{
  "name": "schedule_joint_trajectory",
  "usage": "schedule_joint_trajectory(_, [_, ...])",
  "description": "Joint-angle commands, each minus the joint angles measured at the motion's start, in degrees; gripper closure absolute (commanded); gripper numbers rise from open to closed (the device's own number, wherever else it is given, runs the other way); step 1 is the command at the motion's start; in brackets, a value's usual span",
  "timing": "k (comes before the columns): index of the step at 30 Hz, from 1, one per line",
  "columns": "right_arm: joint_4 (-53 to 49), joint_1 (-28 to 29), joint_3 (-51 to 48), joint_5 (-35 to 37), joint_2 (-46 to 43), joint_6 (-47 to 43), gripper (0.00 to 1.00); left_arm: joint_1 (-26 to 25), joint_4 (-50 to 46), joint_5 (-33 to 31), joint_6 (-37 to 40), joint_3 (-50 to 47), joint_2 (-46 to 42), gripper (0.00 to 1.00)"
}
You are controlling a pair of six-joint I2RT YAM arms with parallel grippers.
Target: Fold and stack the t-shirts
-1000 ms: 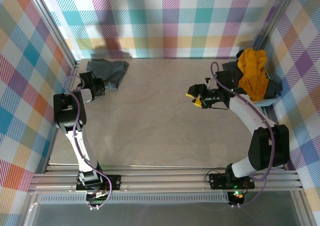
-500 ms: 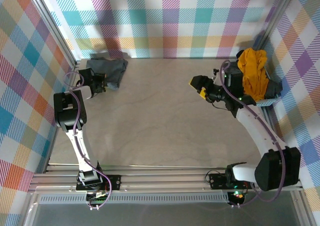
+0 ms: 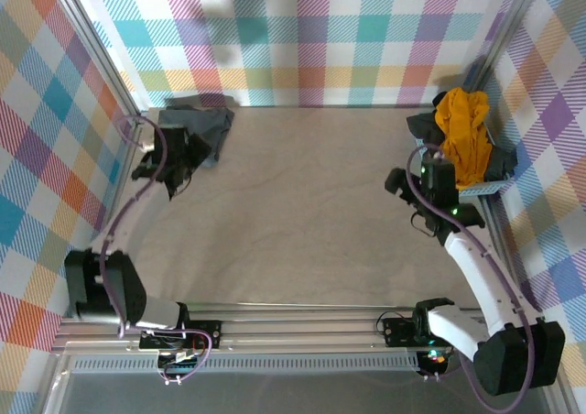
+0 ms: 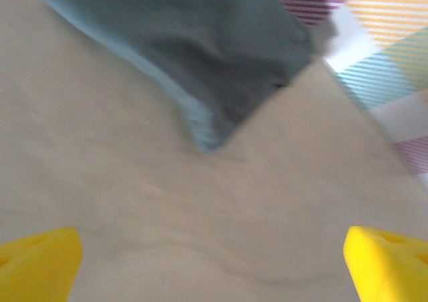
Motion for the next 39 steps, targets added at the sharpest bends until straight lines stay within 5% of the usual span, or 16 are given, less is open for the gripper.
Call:
schedule_joint_trajectory(1, [19.0,0.0,-11.9,9.9,-2.7,-16.6,0.00,-0.2,13.7,-15.8,21.2,-13.8,-2.7,0.00])
schedule_joint_trajectory(4, [29.8,-0.9,-17.7,9.5,1.4,-24.1,0.00,-0.1,22.5,-11.0,29.1,-19.5,-1.4,0.00])
schedule_joint_trajectory(10, [46.1,-3.5,-19.7,1.9,14.8,-27.2,0.00,0.8,41.5,-6.5,31.6,-23.7,9.1,0.00])
schedule_joint_trajectory(13, [58.1,-5.5,-19.0,-2.4,21.1,-27.9,0.00,1.8,38.6,-2.9,31.9,-19.1,14.6,0.00])
schedule_joint_trajectory(17, [51.5,-8.8,-12.9,-6.2,25.7,-23.2,0.00,1.2,45.2,2.2,34.9,-23.1,12.4,0.00])
schedule_joint_trajectory(21, [64.0,-9.1,-18.0,-9.5,26.5,-22.9,0.00,1.2,59.8,2.8,35.1,-33.7,8.0,0.00])
schedule_joint_trajectory(27, [71.9,-9.1,-20.2,-13.8,31.2,-24.4,0.00,1.3,60.8,5.0,35.9,-33.4,9.9,0.00])
schedule_joint_trajectory(30, [75.2,-9.1,-22.1,-11.1,30.9,-23.4,0.00,1.0,74.1,1.2,35.0,-39.8,11.7,0.00])
schedule_joint_trajectory(39, [73.1,-8.2,-20.9,-8.5,31.0,-23.4,0.00,-0.8,68.0,-1.8,35.9,-36.4,12.2,0.00])
